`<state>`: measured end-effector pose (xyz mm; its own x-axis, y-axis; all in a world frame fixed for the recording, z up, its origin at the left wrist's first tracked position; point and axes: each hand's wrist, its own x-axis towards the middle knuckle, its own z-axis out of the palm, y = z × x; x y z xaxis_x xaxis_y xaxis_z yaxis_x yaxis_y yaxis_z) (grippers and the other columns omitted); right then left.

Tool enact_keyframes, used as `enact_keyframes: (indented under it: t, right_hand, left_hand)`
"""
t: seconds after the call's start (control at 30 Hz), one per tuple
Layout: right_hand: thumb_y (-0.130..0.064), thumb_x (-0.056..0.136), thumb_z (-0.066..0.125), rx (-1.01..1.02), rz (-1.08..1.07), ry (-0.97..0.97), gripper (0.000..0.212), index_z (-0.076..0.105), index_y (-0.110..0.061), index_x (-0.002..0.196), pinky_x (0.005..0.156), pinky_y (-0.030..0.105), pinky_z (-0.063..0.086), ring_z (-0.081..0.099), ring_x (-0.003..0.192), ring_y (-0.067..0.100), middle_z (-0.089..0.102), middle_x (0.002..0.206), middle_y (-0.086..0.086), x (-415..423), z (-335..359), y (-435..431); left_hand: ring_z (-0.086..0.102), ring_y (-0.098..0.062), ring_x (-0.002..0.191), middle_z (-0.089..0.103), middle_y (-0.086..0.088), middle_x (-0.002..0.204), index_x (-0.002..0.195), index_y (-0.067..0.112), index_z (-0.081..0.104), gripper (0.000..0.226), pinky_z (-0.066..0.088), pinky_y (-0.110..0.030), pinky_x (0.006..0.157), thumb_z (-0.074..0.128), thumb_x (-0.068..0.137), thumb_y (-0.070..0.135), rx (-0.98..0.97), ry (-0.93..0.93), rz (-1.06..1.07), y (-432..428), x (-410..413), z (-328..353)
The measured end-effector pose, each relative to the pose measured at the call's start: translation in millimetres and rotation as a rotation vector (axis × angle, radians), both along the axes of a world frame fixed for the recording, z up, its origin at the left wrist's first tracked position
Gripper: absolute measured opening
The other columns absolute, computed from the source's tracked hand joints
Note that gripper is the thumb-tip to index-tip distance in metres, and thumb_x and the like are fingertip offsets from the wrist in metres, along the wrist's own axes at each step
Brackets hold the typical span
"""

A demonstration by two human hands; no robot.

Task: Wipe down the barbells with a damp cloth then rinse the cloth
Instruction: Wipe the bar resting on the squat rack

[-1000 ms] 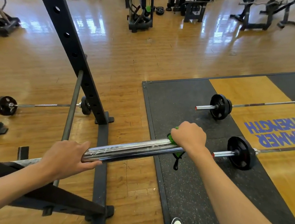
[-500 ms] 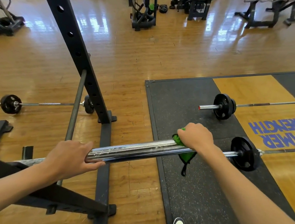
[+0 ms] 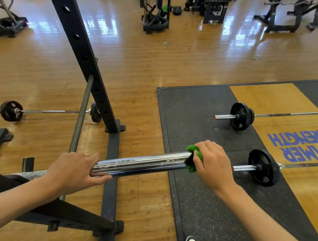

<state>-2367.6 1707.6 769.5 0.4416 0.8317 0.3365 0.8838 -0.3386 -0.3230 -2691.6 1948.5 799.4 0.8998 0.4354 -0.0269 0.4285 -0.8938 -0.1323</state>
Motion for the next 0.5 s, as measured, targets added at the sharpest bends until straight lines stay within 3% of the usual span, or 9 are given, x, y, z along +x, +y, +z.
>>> enact_keyframes:
  t: [0.1, 0.2, 0.27, 0.37, 0.43, 0.5]
  right_hand:
    - [-0.042, 0.09, 0.037, -0.246, -0.196, 0.249, 0.042, 0.059, -0.014, 0.068, 0.052, 0.03, 0.032, 0.054, 0.061, 0.023, 0.058, 0.066, 0.002, 14, 24, 29]
    - [-0.038, 0.096, 0.043, -0.43, -0.235, 0.135, 0.042, 0.054, -0.015, 0.063, 0.054, 0.029, 0.034, 0.051, 0.057, 0.02, 0.054, 0.064, 0.001, 2, 37, 50]
    - [-0.039, 0.096, 0.037, -0.356, -0.185, 0.029, 0.042, 0.055, -0.018, 0.064, 0.054, 0.029, 0.034, 0.051, 0.055, 0.018, 0.054, 0.062, -0.003, -22, 31, 55]
    - [-0.034, 0.094, 0.037, -0.087, -0.09, -0.05, 0.035, 0.062, -0.019, 0.073, 0.058, 0.033, 0.037, 0.053, 0.059, 0.019, 0.057, 0.067, -0.004, -46, 12, 40]
    - [-0.03, 0.097, 0.044, 0.069, 0.04, -0.131, 0.028, 0.068, -0.015, 0.096, 0.075, 0.036, 0.045, 0.058, 0.079, 0.02, 0.064, 0.088, 0.0, -39, -3, 21]
    - [-0.029, 0.099, 0.044, 0.096, 0.127, -0.153, 0.03, 0.066, -0.012, 0.111, 0.09, 0.037, 0.045, 0.058, 0.095, 0.021, 0.065, 0.105, 0.002, -27, -9, 3]
  left_hand:
    - [0.051, 0.001, 0.054, 0.053, 0.017, 0.068, 0.095, 0.037, 0.047, 0.088, 0.047, -0.014, 0.051, -0.008, 0.065, 0.098, 0.002, 0.004, -0.001, -2, 1, 1]
    - [0.051, 0.001, 0.056, 0.054, 0.015, 0.069, 0.095, 0.037, 0.047, 0.089, 0.046, -0.014, 0.052, -0.01, 0.064, 0.097, 0.002, 0.016, -0.011, -3, 2, 2]
    - [0.052, 0.001, 0.056, 0.054, 0.016, 0.07, 0.095, 0.037, 0.047, 0.09, 0.047, -0.014, 0.053, -0.01, 0.063, 0.098, 0.002, 0.013, -0.011, -2, 2, 2]
    - [0.052, 0.001, 0.056, 0.054, 0.016, 0.069, 0.094, 0.037, 0.048, 0.09, 0.047, -0.015, 0.053, -0.01, 0.063, 0.099, -0.005, -0.004, -0.007, -1, 1, 0]
    - [0.052, 0.001, 0.056, 0.055, 0.016, 0.069, 0.094, 0.036, 0.048, 0.089, 0.048, -0.015, 0.053, -0.008, 0.065, 0.099, -0.006, -0.009, -0.007, 0, 0, 0]
    - [0.053, 0.0, 0.056, 0.056, 0.015, 0.069, 0.095, 0.036, 0.049, 0.088, 0.05, -0.016, 0.054, -0.007, 0.066, 0.099, -0.01, -0.013, -0.013, 0, -1, -1]
